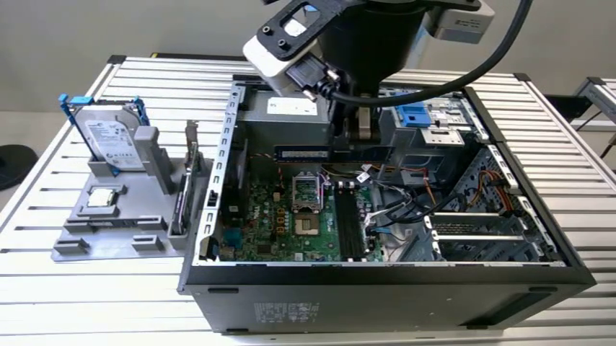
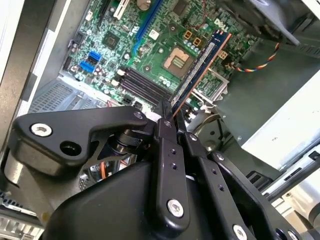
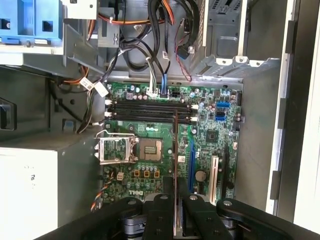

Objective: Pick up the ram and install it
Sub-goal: 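Pick up the ram and move it above insertion slot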

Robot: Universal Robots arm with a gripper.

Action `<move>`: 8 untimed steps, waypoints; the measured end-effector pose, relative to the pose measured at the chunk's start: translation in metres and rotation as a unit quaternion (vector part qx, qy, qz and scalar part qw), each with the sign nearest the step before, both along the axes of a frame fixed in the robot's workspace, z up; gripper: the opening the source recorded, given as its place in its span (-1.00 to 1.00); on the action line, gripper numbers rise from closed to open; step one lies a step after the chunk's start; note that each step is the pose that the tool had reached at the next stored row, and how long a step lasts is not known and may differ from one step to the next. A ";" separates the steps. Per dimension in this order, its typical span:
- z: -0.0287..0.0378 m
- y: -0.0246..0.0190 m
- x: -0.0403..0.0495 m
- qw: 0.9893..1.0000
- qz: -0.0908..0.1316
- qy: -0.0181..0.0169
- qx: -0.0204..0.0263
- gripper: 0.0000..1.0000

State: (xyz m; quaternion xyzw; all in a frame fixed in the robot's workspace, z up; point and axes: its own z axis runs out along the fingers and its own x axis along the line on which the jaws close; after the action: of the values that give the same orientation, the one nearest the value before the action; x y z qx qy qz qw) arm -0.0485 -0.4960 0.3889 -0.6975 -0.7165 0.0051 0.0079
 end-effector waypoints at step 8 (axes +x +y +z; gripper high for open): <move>0.0000 0.0001 0.0011 1.000 -0.008 0.000 0.000 -1.00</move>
State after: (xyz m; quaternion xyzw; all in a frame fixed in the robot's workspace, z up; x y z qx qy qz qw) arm -0.0474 -0.4958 0.3888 -0.7033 -0.7108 0.0050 0.0079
